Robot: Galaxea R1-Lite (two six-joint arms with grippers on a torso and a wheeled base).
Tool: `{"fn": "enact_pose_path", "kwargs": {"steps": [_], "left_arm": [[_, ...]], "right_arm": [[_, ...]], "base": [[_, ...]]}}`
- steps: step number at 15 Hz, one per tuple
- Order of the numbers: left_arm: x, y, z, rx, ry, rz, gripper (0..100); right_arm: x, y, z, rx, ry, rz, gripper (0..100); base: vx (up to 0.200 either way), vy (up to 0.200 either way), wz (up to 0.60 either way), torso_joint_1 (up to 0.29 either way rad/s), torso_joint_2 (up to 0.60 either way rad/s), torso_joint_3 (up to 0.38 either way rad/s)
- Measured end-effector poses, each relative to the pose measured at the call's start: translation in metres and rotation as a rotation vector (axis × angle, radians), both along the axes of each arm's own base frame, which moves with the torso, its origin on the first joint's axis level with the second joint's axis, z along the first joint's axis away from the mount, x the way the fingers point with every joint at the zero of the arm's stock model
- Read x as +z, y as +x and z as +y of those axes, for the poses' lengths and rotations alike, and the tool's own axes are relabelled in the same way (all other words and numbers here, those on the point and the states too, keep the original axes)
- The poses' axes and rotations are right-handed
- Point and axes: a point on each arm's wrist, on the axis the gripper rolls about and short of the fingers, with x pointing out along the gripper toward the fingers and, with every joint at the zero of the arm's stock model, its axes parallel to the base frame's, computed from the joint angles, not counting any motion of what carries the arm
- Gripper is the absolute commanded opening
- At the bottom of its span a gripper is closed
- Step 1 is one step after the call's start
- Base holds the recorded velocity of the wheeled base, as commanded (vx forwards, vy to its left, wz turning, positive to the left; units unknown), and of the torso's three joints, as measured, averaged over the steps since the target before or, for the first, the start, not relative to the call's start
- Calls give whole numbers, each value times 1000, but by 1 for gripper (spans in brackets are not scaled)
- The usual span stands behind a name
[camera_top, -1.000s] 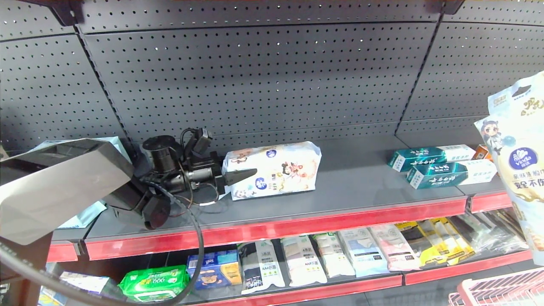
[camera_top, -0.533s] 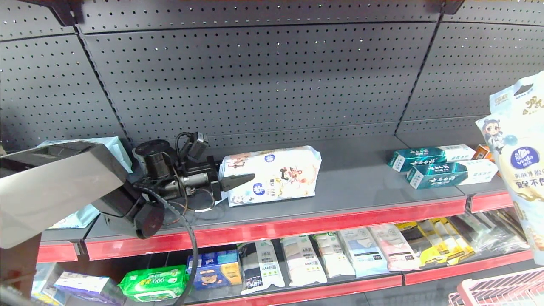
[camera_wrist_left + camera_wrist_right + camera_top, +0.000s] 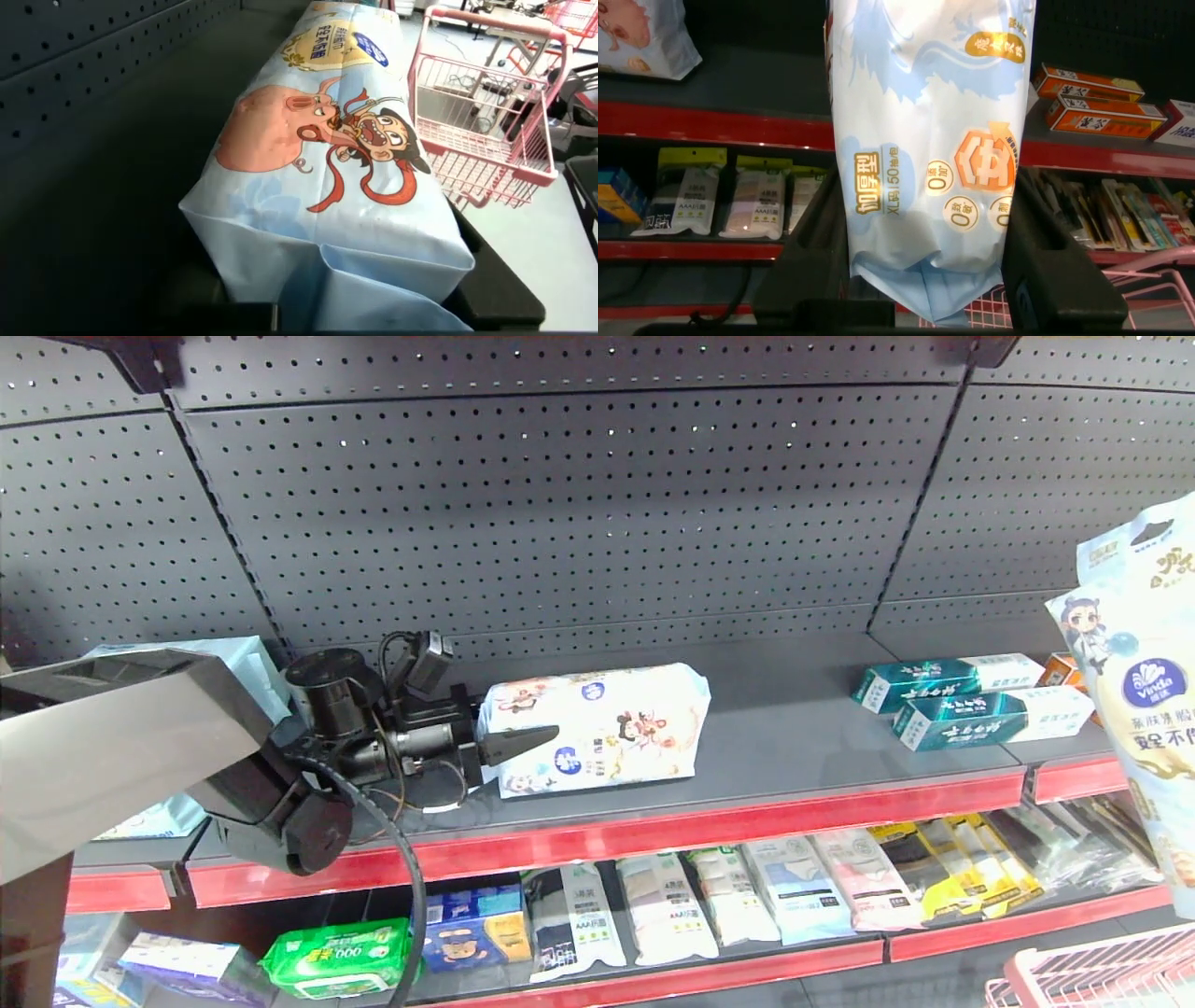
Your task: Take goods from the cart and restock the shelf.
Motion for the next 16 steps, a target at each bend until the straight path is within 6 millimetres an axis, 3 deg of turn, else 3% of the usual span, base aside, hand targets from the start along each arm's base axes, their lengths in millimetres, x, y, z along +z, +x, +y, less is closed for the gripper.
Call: {"fn": "enact_pose_path", "kwargs": {"steps": [16], "left_arm": [[-8, -13, -5, -33, 4, 13, 0]], "right_arm": [[-2, -1, 0, 3, 3, 2, 0]], "base": [[0, 0, 0, 0, 0, 0]]}}
